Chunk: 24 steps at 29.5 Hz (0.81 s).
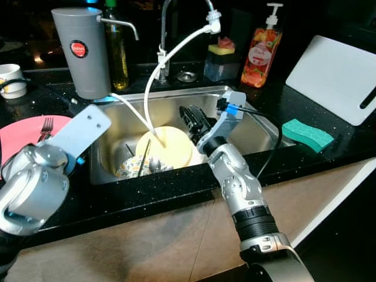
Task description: Kitchen organization
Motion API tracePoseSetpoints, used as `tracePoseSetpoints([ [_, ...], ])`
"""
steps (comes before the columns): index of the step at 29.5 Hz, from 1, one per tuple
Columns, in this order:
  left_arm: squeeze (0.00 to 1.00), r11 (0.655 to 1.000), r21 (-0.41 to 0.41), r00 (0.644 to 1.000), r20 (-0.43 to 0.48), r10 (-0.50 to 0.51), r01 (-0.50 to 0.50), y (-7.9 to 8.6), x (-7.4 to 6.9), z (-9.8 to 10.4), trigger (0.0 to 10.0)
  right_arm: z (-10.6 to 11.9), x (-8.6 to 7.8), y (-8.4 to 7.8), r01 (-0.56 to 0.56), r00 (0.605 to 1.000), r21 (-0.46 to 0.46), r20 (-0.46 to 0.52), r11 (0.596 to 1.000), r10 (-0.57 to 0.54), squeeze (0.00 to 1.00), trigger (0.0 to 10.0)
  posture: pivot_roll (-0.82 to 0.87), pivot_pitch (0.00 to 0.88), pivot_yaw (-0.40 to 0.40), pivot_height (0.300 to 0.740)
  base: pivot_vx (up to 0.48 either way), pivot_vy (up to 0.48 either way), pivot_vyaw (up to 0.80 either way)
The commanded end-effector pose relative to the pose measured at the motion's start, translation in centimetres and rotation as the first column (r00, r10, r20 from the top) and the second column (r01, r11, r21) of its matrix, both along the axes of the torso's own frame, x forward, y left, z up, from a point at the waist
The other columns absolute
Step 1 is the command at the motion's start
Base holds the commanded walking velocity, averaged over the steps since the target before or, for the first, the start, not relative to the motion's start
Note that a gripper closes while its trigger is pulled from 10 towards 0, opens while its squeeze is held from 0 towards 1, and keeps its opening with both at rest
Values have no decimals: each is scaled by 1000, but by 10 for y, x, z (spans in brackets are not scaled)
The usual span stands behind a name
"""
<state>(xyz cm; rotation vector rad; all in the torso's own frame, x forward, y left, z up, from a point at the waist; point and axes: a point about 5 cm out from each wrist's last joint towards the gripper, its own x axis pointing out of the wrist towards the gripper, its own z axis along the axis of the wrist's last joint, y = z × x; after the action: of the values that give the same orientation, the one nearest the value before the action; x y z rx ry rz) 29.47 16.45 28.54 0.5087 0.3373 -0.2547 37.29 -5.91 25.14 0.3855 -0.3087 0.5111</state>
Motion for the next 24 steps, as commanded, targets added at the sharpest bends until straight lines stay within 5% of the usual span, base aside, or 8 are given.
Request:
tracePoseSetpoints([
  [1, 0, 998, -58, 1000, 4, -25, 25, -4, -2, 4, 10000, -3, 1, -1, 10, 1000, -6, -16, 1000, -10, 0, 10000, 62, 59, -46, 740, 0, 0, 0],
  [2, 0, 998, -58, 1000, 4, -25, 25, -4, -2, 4, 10000, -3, 1, -1, 10, 1000, -6, -16, 1000, -10, 0, 10000, 62, 59, -46, 740, 0, 0, 0],
  [4, 0, 961, -275, 987, 163, 12, 34, -16, 12, 18, 10000, -3, 3, -4, 45, 999, 10, -24, 999, -45, 0, 10000, 60, 52, -48, 740, 0, 0, 0],
  [6, 0, 942, -335, 971, 217, 97, -19, -11, 21, 19, 10000, -2, 4, -6, 69, 997, 22, -29, 997, -68, 0, 10000, 60, 50, -48, 740, 0, 0, 0],
  [8, 0, 943, -291, 914, 318, 252, -159, 14, 37, 16, 10000, -2, 6, -13, 111, 993, 56, -42, 992, -108, 0, 10000, 56, 38, -51, 740, 0, 0, 0],
  [11, 0, 948, -217, 874, 380, 303, -234, 35, 43, 17, 10000, -5, 6, -18, 128, 991, 76, -56, 989, -123, 0, 10000, 62, 31, -50, 740, 0, 0, 0],
  [24, 0, 967, -148, 844, 473, 254, -208, 57, 47, 16, 10000, -30, 1, -32, 193, 974, 124, -143, 973, -175, 0, 10000, 95, 22, 1, 740, 0, 0, 0],
])
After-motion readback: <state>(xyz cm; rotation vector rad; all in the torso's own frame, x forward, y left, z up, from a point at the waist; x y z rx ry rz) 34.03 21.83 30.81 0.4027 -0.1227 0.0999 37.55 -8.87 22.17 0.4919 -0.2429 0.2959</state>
